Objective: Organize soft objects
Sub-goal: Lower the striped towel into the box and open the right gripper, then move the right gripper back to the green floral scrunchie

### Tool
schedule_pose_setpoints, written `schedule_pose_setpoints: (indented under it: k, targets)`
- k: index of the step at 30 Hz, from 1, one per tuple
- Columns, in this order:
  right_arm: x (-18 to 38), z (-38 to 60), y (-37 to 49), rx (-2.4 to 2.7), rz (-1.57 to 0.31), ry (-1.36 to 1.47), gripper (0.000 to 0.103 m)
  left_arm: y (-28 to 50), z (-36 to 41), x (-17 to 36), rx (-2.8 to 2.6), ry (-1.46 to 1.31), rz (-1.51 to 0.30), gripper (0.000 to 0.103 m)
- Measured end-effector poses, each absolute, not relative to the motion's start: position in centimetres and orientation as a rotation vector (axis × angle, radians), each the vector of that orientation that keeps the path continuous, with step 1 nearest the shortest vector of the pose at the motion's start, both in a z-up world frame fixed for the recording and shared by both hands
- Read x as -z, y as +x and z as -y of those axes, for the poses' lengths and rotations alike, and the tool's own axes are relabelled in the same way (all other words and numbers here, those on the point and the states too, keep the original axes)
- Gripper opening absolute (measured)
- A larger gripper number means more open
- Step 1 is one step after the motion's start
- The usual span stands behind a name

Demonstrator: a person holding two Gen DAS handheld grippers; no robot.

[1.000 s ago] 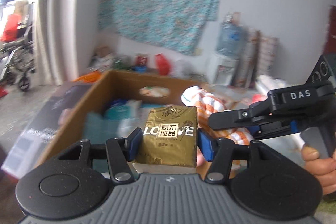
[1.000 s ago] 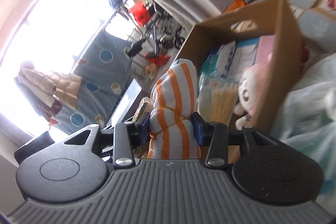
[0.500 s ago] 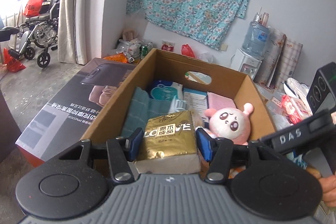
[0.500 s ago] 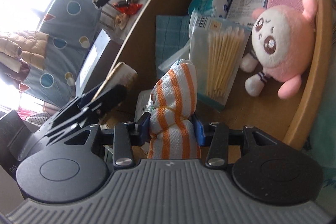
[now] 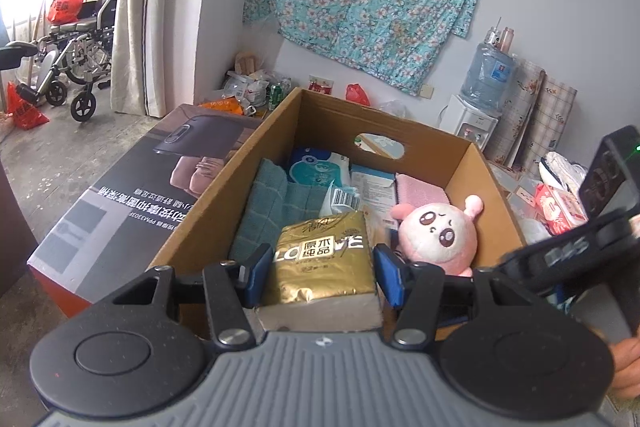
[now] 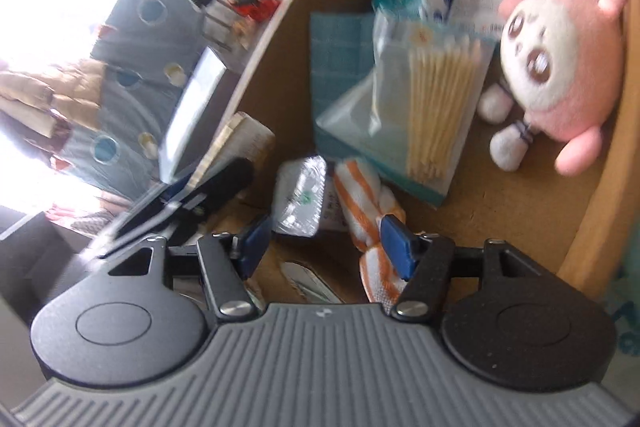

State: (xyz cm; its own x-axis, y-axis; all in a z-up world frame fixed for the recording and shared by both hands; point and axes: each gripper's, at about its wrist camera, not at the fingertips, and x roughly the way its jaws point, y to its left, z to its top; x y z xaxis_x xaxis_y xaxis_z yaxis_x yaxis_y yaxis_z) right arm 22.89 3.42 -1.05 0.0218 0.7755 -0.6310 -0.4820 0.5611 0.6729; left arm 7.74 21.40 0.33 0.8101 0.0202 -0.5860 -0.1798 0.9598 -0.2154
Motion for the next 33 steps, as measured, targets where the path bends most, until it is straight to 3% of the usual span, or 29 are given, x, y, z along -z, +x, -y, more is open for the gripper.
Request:
schedule_pose_setpoints:
  k: [12,25,33]
  targets:
    - [-4.3,9.8,22.0,-0.957,-0.892,0.481,0.063,12.4,-15.6,1.0,0.017,-0.177,-0.721,0.056]
    - [-1.5,18.0,23.0,-0.871,-0.865,0.625,0.065,19.0,-11.4,4.5,0.007,-0.209,-0.904,0.060]
    - [-1.2,19.2,22.2,-0.852,-0.858,0.641,0.066,18.1,-12.3,4.1,0.006,-0.289,-0.897,0.063]
